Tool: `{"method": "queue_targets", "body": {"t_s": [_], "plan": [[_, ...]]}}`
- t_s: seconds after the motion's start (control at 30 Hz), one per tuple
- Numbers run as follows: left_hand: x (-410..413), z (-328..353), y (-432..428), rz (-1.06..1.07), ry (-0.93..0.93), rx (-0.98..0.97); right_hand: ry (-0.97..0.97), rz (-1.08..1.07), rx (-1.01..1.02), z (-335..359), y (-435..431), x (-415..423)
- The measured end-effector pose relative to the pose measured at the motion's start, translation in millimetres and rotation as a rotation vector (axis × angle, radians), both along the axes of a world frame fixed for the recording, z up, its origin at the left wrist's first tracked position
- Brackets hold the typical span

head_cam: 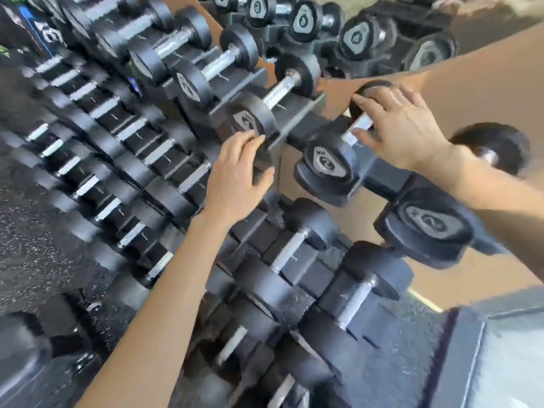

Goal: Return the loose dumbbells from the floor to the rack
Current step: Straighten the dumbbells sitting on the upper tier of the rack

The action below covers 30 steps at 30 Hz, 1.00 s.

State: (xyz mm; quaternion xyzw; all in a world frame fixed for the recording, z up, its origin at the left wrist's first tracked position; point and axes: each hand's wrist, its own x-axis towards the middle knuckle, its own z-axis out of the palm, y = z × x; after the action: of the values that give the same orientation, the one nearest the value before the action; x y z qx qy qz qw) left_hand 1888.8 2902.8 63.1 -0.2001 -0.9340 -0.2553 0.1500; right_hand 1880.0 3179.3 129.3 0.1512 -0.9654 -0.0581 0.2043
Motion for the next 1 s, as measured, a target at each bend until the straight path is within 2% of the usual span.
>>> {"method": "queue_targets", "body": {"t_s": [0.13,0.33,0.57,1.0], "plan": [[65.2,6.4,-25.6,-0.039,0.076,-0.200,-0.042,-0.099,-0.060,-20.0,-14.1,92.4],[121.3,-12.8,-41.7,-0.061,0.040,-0.276,-0.141,-0.099,-0.100,-59.6,-29.0,172.8],[154.7,-19.9,-9.9,-0.032,-0.017,-0.258,-0.238,-0.082,-0.109,-68.9,-5.5,208.0],[155.4,-14.7,56.7,-0.224,0.050,-0.243,-0.237,-0.213,-0.163,-62.7,51.9,248.6]]}}
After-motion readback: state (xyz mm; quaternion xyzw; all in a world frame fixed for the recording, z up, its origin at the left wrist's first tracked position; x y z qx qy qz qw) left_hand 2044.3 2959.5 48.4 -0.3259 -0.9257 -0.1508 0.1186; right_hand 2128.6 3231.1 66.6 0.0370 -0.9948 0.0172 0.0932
